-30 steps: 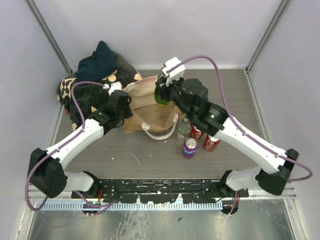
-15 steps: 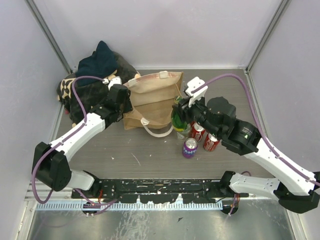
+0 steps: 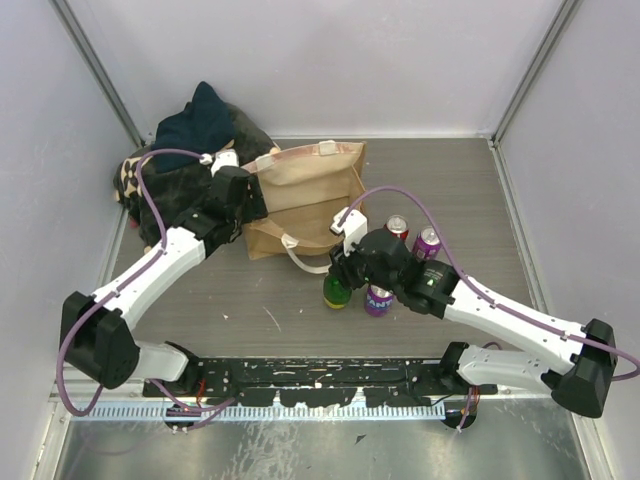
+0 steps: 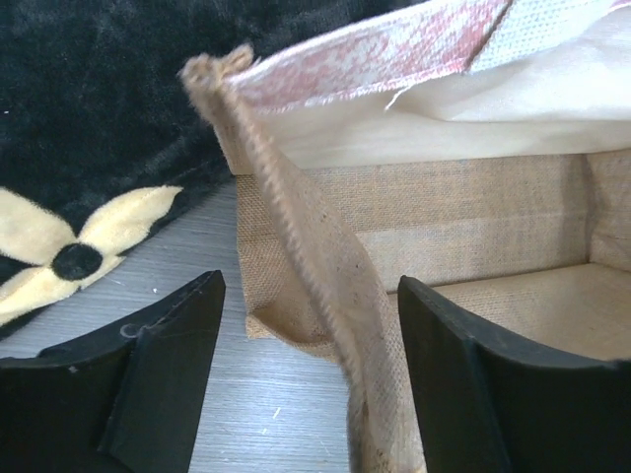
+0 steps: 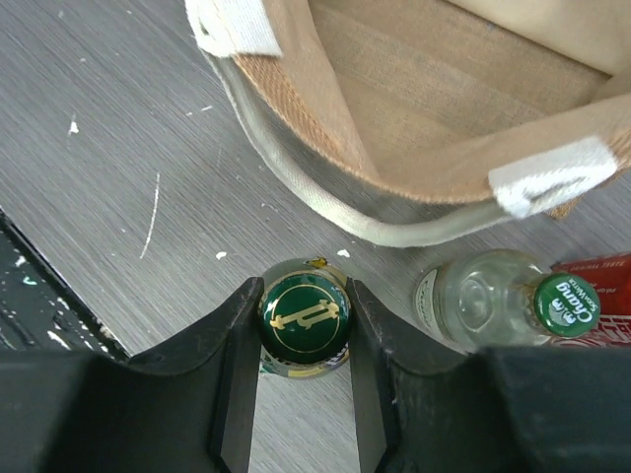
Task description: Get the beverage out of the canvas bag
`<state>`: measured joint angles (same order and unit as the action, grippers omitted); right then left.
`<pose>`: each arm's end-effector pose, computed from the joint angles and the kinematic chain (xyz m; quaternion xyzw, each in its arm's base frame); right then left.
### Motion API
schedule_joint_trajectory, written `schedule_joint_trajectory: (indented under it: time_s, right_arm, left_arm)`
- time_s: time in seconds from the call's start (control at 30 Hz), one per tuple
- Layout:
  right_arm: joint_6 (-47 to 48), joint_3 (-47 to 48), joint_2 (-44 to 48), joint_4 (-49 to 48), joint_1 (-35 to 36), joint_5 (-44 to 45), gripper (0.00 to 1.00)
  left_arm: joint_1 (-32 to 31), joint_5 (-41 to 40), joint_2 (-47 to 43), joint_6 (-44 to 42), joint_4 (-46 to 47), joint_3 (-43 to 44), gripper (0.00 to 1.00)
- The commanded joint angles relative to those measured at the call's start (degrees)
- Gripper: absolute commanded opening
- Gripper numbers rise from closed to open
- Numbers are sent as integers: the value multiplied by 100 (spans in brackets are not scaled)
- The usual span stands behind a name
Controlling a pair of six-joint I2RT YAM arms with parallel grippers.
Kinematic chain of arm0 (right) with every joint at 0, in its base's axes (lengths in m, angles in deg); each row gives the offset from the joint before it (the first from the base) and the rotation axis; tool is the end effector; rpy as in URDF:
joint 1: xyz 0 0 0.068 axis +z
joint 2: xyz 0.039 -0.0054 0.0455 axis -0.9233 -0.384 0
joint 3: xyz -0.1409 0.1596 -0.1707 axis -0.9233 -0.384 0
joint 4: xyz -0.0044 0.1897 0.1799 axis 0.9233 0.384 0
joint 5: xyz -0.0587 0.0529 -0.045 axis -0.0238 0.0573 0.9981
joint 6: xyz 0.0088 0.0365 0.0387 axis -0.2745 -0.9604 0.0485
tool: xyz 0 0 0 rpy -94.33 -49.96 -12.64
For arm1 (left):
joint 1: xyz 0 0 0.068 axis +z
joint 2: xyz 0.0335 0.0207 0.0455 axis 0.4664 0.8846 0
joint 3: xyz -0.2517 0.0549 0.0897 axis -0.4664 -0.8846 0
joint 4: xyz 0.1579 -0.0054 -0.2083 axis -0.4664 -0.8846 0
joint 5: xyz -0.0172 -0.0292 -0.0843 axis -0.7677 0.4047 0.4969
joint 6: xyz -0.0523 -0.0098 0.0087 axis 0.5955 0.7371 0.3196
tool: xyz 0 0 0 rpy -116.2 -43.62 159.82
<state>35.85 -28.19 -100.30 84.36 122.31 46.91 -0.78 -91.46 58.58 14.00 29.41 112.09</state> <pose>0.1389 0.1886 0.3152 -0.3201 0.7997 0.2021 0.4660 0.2741 -0.1332 0.2986 -0.0934 0.8760 -0.0547 0.4701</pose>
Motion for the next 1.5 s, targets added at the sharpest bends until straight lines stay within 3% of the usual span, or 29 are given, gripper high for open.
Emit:
schedule_joint_trajectory:
  time_s: [0.0,0.3,0.6,0.8,0.87,0.97,1.07,1.1,1.3,1.47]
  right_arm:
    - [-115,-78,346,-1618,13,345,1]
    - [-171,-735,376,-2108,13,955,1]
    - [-225,-905,269,-1940,8,1074,1]
    - [-394,-896,218,-1760,10,979,12]
    - [-440,-877,270,-1728,13,952,22]
    - [-466,-792,327,-1629,8,992,60]
    - [-455,-700,335,-1531,13,1080,89]
    - [-445,-670,334,-1518,11,1102,94]
    - [-292,-312,298,-1448,12,1116,96]
    - [-84,78,347,-1326,5,1856,100]
  left_arm:
    - [28,-141,-248,-54,-95,135,82]
    - [28,-196,-412,-96,-228,135,99]
    - [28,-262,-1002,84,-303,-143,98]
    - [28,-507,-1332,218,-434,-317,98]
    - [26,-623,-1419,260,-528,-317,98]
    - [28,-688,-1568,256,-605,-324,98]
    - [28,-707,-1678,237,-655,-354,98]
    - [28,-715,-1712,242,-672,-383,98]
    - [103,-796,-1937,482,-839,-630,98]
    - [121,-815,-2244,420,-795,-848,98]
